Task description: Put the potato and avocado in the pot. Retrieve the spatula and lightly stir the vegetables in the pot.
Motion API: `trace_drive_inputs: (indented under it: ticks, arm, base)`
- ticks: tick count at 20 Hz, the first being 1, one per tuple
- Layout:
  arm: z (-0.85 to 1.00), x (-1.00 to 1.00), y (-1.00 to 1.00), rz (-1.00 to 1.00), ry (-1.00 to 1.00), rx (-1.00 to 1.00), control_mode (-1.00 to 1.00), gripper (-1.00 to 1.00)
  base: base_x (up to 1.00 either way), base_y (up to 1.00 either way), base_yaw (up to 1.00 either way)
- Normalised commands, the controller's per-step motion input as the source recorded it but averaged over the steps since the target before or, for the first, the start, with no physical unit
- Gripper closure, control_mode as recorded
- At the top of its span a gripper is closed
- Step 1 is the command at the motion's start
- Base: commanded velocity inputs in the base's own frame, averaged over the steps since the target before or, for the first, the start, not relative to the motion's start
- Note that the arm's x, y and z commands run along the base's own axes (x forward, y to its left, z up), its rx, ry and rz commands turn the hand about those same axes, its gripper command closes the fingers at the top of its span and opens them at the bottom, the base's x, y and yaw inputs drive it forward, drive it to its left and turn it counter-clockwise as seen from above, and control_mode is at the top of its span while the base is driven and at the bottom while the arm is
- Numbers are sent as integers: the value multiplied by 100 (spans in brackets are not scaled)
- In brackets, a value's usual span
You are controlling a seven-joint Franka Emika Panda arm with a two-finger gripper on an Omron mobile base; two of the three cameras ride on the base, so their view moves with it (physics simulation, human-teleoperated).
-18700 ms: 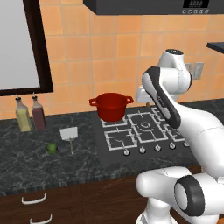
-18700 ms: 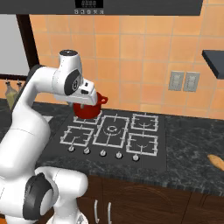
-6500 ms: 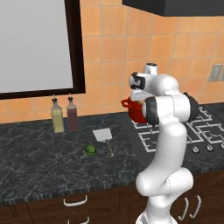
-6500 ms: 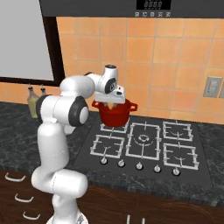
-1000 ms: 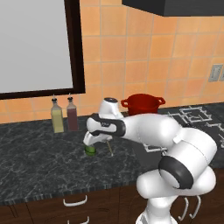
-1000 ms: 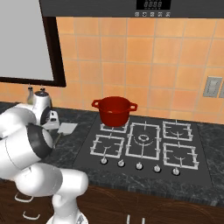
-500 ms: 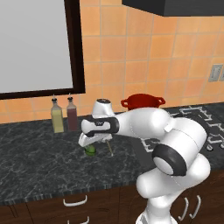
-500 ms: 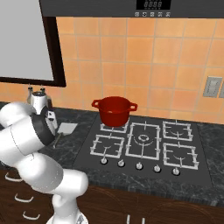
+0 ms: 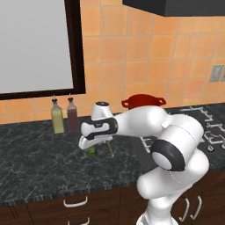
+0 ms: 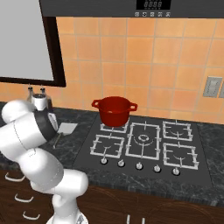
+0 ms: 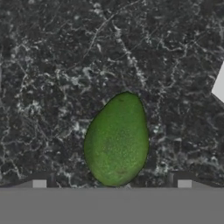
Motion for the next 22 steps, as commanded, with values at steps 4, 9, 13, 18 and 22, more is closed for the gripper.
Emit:
trace_drive_inputs:
  ticks: [4, 9, 13, 18, 22]
  arm:
    - [-23, 0, 0, 0, 0, -5, -100, -100]
    - [-18, 1, 0, 0, 0, -2, -100, -100]
    - [-7, 5, 0, 0, 0, 0, -100, -100]
    - [-3, 0, 1, 0, 0, -1, -100, 100]
    - [-4, 1, 3, 0, 0, -2, -100, 100]
  base:
    - [0, 0, 0]
    - [0, 0, 0]
    - [0, 0, 0]
    - [0, 0, 0]
    - [0, 0, 0]
